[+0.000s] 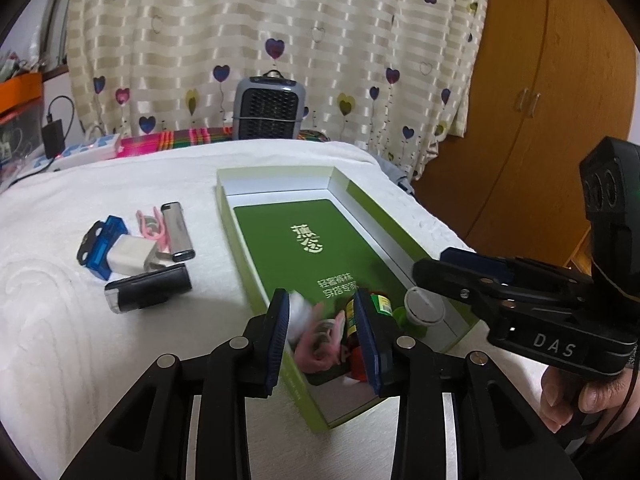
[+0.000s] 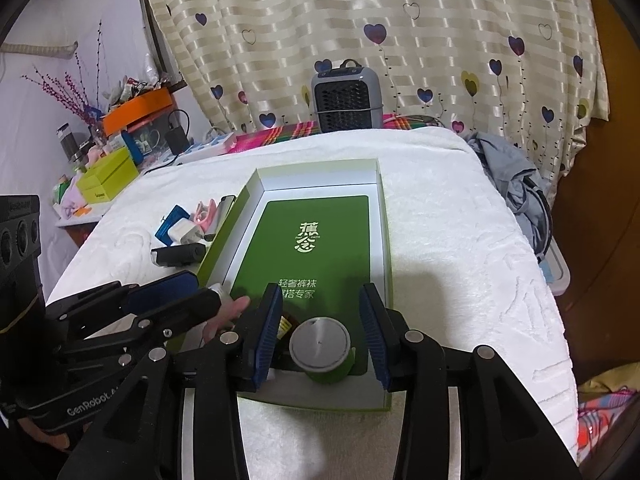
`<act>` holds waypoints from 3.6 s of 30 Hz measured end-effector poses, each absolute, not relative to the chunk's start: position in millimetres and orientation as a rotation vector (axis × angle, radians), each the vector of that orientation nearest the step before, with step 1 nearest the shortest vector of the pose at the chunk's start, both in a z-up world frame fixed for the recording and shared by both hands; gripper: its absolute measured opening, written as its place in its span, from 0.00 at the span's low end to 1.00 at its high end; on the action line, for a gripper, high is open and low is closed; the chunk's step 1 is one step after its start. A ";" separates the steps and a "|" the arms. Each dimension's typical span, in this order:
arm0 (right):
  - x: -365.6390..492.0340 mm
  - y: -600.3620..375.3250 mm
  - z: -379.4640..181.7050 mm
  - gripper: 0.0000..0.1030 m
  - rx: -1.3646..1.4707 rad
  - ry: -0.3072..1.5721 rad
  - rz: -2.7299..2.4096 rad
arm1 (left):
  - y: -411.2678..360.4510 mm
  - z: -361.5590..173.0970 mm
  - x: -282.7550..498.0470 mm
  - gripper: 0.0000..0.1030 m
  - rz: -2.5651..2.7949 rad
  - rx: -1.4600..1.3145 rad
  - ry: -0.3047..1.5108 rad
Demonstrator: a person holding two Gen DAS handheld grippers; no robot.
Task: Organize rigid objects
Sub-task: 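Lower the white cap into the box and open the left gripper while the right gripper releases the disc, then withdraw both grippers from the box toward the remaining items, then grasp the black cylinder with the right gripper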
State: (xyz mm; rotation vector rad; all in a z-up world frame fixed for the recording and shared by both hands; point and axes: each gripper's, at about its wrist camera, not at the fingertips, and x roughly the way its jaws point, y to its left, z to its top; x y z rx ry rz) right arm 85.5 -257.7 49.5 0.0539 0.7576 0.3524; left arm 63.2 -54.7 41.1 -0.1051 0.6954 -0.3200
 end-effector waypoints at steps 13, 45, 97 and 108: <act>66.4 -259.9 59.5 0.40 0.061 0.745 0.338 | -39.9 49.4 38.0 0.31 -0.287 -0.116 0.674; 31.9 -208.9 73.8 0.40 -0.026 0.713 0.441 | -12.8 59.4 5.8 0.31 -0.233 -0.110 0.669; 76.0 -134.9 60.7 0.47 -0.140 0.744 0.625 | 67.9 45.6 49.7 0.31 -0.082 -0.134 0.748; 106.4 -89.4 50.5 0.47 -0.325 0.784 0.714 | 95.1 35.4 59.6 0.31 -0.053 -0.197 0.768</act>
